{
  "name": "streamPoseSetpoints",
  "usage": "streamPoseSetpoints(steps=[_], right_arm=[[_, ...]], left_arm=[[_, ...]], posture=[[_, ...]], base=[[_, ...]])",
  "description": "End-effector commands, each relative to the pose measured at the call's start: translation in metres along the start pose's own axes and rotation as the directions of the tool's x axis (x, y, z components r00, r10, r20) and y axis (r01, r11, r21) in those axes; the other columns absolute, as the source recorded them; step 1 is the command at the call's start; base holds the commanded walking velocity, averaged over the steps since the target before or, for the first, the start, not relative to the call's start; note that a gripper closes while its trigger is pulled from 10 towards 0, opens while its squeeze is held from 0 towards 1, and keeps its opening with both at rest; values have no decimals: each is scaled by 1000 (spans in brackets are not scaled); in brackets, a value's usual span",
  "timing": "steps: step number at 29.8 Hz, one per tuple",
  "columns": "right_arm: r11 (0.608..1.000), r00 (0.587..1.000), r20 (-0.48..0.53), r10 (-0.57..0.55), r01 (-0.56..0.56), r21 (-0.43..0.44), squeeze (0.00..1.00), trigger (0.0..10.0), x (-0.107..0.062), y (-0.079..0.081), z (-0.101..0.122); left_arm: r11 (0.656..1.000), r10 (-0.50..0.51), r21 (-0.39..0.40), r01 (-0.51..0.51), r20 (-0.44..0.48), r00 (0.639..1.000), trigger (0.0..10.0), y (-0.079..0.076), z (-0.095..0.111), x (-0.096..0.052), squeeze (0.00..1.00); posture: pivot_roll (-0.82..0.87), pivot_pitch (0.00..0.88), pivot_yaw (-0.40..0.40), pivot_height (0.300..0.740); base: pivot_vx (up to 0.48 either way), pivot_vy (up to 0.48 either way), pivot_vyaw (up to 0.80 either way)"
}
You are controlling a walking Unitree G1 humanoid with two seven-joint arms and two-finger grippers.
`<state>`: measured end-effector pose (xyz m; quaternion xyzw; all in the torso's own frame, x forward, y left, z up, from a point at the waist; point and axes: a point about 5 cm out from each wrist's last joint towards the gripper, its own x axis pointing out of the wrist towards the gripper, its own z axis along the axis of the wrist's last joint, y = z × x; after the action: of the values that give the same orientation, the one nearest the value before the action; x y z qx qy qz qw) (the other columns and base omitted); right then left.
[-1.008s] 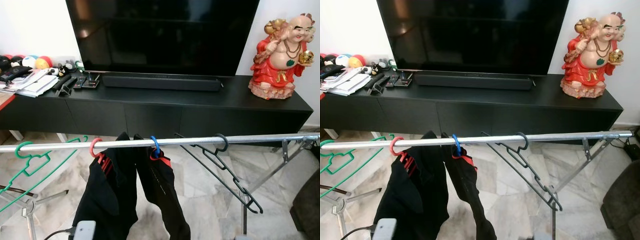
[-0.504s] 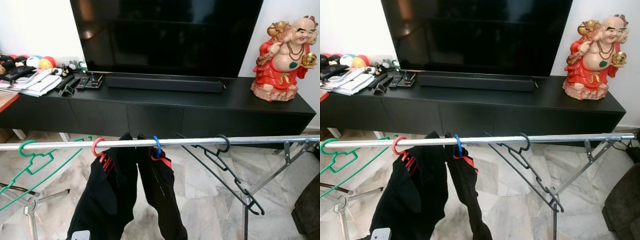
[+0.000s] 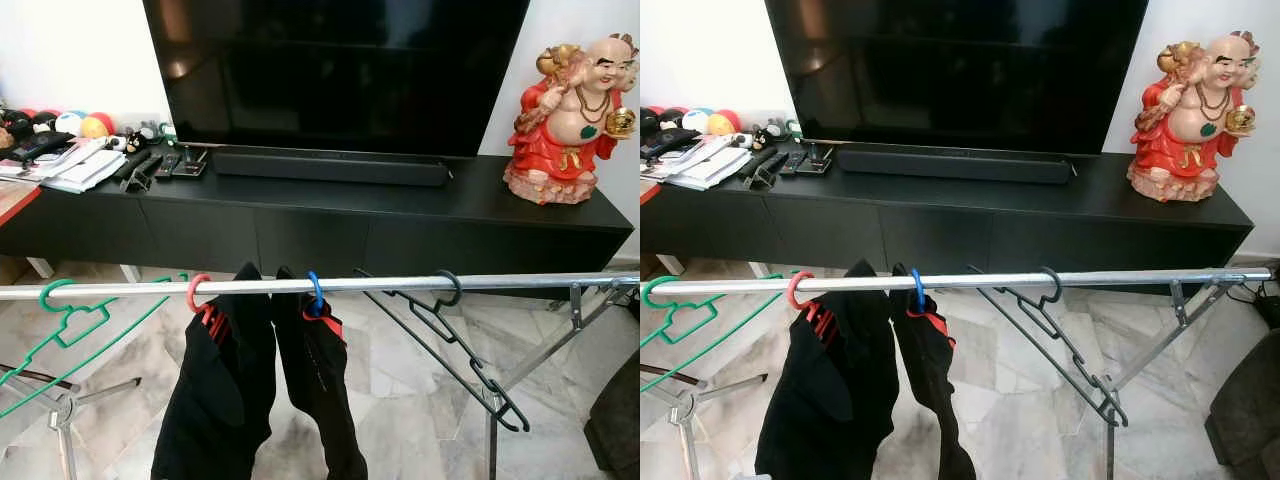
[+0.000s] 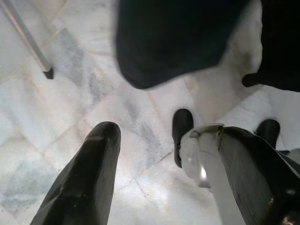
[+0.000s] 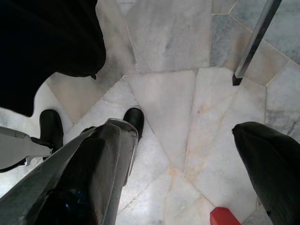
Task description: Hang hanger
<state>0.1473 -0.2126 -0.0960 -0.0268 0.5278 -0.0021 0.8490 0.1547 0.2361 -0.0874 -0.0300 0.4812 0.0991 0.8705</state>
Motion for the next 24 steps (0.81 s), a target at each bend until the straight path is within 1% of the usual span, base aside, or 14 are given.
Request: streamPoseSetpoints(steps=[1,4,7,10,22,24], right_arm=[[1000,1000,3,9,-9,-6,0,10000,0,2,0],[1000,1000,3,15,-15,-16,0,10000,0,2,0],[1000,1000,4,16,-16,-11,0,10000,0,2,0],[999,1000,-1,21,-21,-25,0,10000,0,2,-1],[1000,1000,-4,18,-18,-14,0,10000,0,1,-2],[1000,1000,-6,18,-18,-15,0,10000,0,1,-2]], left_arm=[[1000,8,-12,-9,-38,999,10000,5,-9,-2,0],[1000,12,-15,-12,-39,999,10000,7,-9,-2,0],[1000,12,-16,-12,-42,999,10000,6,-11,-2,0],[1000,13,-18,-13,-51,999,10000,5,-15,-3,0],[1000,7,-6,-7,-61,998,10000,2,-19,-3,0],[1000,7,-8,-7,-62,998,10000,2,-20,-3,0]], posture=[[12,0,-10,740],[17,0,-11,740],[17,0,-11,740],[17,0,-10,740],[20,0,-10,740],[20,0,-9,740]], base=[[0,0,0],[0,0,0],[0,0,0],[0,0,0],[0,0,0],[0,251,0]])
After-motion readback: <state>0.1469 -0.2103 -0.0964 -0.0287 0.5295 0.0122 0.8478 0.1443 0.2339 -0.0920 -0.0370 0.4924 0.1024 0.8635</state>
